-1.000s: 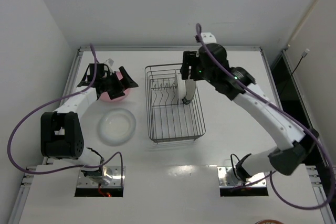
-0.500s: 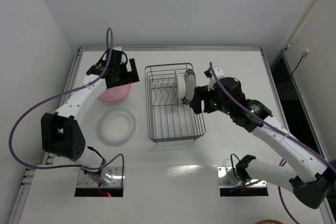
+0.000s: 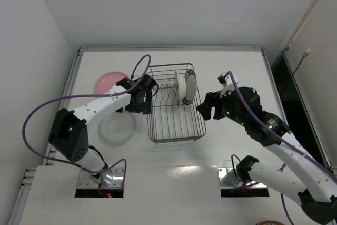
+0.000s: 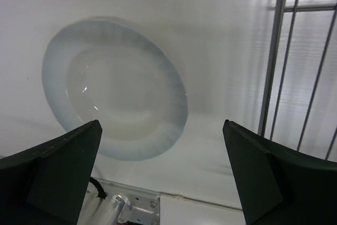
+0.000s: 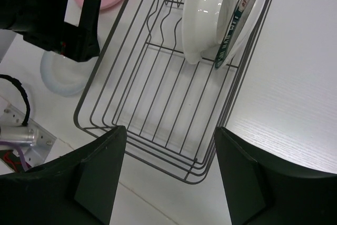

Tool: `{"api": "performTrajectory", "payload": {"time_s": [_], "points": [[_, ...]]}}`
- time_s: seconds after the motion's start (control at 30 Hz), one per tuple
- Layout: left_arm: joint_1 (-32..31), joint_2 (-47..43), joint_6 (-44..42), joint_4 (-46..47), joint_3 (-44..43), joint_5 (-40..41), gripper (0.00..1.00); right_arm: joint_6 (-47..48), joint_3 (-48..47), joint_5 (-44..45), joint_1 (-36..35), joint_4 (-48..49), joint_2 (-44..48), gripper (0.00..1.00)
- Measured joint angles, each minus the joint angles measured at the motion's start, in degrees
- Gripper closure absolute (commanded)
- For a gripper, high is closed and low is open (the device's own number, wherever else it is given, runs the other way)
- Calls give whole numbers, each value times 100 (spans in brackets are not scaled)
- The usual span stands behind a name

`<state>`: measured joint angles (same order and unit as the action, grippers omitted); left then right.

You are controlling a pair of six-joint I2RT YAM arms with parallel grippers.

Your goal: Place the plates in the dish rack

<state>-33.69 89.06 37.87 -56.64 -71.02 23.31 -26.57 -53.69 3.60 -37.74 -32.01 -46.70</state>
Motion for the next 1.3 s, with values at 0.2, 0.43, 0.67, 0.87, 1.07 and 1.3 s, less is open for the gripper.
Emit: {"api": "performTrajectory", "payload": {"time_s": [0.2, 0.43, 0.67, 0.87, 1.07, 1.3], "points": [[-179, 0, 291, -149, 389, 223, 0, 11, 103, -2, 0, -22, 94, 35], [-39, 0, 310, 138, 1058, -256, 0, 11, 138, -24, 0, -26, 223, 35], [223, 90, 286, 570, 1362, -811, 0, 11, 138, -22, 0, -120, 249, 33], [295, 264, 262, 833, 1534, -1088, 6, 11, 138, -20, 0, -149, 249, 33], [293, 328, 70, 1272, 1738, -1534, 30, 11, 138, 50, 0, -245, 280, 33], [295, 321, -149, 1449, 1843, -1727, 76, 11, 138, 98, 0, -323, 328, 33]]}}
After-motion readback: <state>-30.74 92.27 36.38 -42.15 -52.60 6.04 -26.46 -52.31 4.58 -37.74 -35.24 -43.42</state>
